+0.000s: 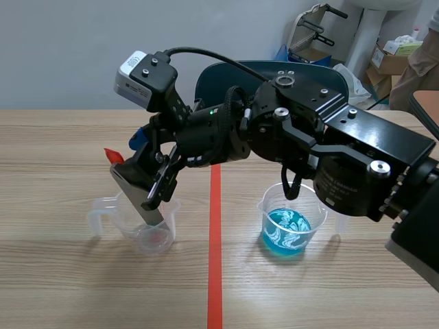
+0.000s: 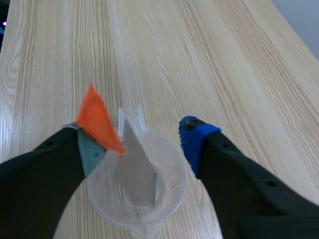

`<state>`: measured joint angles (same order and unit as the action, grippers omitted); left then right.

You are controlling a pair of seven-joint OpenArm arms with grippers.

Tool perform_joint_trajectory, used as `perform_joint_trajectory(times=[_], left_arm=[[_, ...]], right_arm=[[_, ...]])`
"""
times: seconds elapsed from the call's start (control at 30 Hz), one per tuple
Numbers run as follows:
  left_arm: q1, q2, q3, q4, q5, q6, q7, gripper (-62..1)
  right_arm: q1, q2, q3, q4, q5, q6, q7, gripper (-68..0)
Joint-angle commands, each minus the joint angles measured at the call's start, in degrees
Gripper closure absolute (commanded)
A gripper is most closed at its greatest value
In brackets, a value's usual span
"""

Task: Do the redox reaction experiment

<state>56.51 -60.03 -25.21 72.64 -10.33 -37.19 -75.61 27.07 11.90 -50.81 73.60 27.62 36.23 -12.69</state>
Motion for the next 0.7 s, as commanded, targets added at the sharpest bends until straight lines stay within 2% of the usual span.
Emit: perform_joint_trajectory(times=[0.0,0.17,0.67], left_arm=[[0.0,0.3,-0.6,0.5,-0.6,-0.1,-0.9,-62.3],[0.0,0.3,-0.6,0.5,-0.6,-0.1,-0.9,-62.3],[0.0,0.3,-0.6,0.5,-0.6,-0.1,-0.9,-62.3]], right_arm=[[1.2,-0.2,0.3,0.8,0.7,1.0,0.6,-44.2],[1.2,-0.3,0.3,0.8,1.3,1.1,0.5,-67.3],[1.2,-1.3,0.3,0.8,1.1,1.1,-0.5,-67.9]])
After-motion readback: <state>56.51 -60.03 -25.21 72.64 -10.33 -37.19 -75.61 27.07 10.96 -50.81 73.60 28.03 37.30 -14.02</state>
